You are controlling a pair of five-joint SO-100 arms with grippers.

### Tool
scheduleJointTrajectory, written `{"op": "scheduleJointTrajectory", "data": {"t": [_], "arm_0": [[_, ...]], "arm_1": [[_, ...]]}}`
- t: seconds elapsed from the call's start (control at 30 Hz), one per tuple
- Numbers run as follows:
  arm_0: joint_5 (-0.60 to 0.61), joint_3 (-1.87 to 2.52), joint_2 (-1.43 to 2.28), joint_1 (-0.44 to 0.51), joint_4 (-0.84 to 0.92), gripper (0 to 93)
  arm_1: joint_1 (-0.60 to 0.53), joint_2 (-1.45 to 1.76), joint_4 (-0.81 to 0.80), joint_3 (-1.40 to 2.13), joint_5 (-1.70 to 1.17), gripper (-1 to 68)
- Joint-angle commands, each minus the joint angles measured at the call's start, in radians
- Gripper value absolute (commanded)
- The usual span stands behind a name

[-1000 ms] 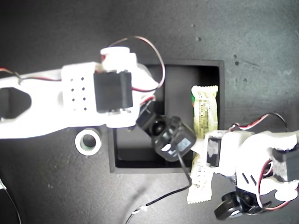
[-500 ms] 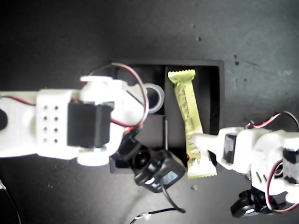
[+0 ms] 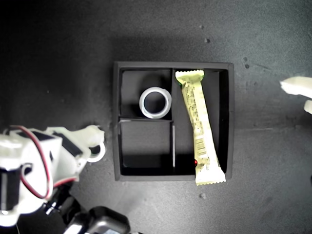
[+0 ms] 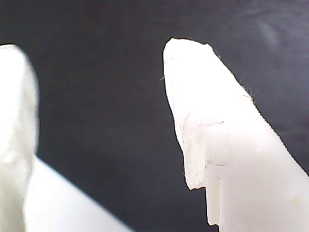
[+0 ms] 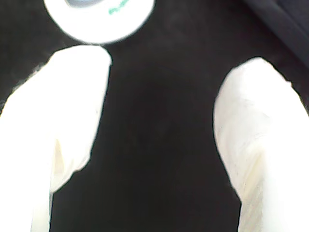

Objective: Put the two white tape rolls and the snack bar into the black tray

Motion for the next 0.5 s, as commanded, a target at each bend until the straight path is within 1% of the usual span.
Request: {"op": "scheduleJointTrajectory", "data": {"t": [0.0, 0.1, 0.2, 0.3, 0.47], "arm_0": [[-0.048, 0.100, 0.040, 0.055, -0.146, 16.3], [-0.086, 0.153, 0.026, 0.078, -0.196, 16.3], [-0.130, 0.209, 0.018, 0.087, -0.224, 16.3], [-0.167, 0.262, 0.017, 0.101, -0.267, 16.3], [-0.209, 0.318, -0.003, 0.123, -0.336, 16.2]], "arm_1": [[-0.008, 0.258, -0.097, 0.232, 0.219, 8.6], [-0.032, 0.486, -0.199, 0.485, 0.350, 4.6], [-0.063, 0.629, -0.281, 0.663, 0.426, 1.7], [-0.094, 0.680, -0.351, 0.769, 0.468, 0.1], [-0.106, 0.680, -0.393, 0.838, 0.499, 0.0]]}}
